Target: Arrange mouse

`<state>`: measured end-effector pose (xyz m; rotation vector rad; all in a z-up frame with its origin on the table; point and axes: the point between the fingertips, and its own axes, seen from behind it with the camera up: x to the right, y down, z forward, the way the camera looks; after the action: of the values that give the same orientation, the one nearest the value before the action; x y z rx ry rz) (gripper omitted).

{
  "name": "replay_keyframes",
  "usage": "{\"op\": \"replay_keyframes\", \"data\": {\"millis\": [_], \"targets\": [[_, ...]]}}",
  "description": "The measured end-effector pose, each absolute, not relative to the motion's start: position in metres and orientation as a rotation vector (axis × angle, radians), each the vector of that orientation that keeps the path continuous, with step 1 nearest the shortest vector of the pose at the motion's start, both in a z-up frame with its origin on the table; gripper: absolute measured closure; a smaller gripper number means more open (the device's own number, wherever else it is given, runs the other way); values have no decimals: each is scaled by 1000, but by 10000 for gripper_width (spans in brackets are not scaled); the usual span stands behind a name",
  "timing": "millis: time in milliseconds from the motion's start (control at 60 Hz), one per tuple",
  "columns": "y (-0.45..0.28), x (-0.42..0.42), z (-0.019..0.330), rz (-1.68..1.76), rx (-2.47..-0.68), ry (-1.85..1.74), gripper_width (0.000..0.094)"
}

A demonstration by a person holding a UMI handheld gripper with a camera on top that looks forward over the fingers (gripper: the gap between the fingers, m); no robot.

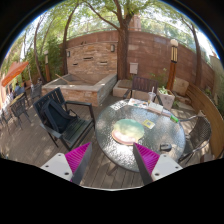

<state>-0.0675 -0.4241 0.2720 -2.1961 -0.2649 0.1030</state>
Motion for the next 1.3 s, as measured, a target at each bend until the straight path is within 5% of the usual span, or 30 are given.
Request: {"op": "replay_keyframes", "data": {"millis": [133,450,733,950,1300], "targets": [[-431,-47,246,90,-2245,-240,89],[-418,104,116,-20,-2385,-136,90],[-323,257,31,-145,-2351,-78,85],[-253,300,-4,-119,-2342,-81,89],[-167,318,-5,-78,-2289,-98,88]]}}
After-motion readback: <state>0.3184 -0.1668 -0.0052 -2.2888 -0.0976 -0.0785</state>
